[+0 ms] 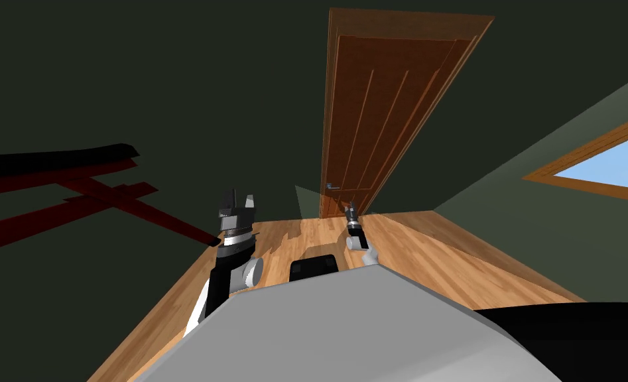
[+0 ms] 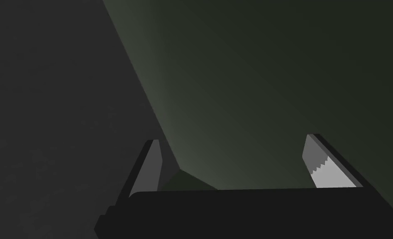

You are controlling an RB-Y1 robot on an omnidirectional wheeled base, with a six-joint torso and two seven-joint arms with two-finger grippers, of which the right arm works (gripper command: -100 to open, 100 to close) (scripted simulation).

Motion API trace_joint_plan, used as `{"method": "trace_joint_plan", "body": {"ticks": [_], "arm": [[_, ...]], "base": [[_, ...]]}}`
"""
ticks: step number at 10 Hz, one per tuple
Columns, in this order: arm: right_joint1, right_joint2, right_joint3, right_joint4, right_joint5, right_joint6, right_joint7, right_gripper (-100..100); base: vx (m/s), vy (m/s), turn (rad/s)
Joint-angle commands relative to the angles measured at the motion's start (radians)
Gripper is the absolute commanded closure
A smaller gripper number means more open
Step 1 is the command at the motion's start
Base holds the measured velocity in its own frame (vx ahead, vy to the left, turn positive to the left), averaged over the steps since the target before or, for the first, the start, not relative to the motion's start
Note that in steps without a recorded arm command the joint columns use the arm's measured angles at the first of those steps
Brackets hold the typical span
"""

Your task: Pull the door open

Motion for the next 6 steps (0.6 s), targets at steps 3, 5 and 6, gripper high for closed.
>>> {"method": "trace_joint_plan", "body": {"ticks": [3,5,6], "arm": [[-0.034,-0.005,-0.001,0.096,-0.017,-0.014,0.016,-100],[-0.052,-0.008,-0.002,0.148,-0.025,-0.023,0.023,-100],[-0.062,-0.01,-0.002,0.174,-0.03,-0.027,0.026,-100]], "base": [[0.091,-0.042,0.099],[0.08,-0.041,0.11],[0.083,-0.043,0.106]]}}
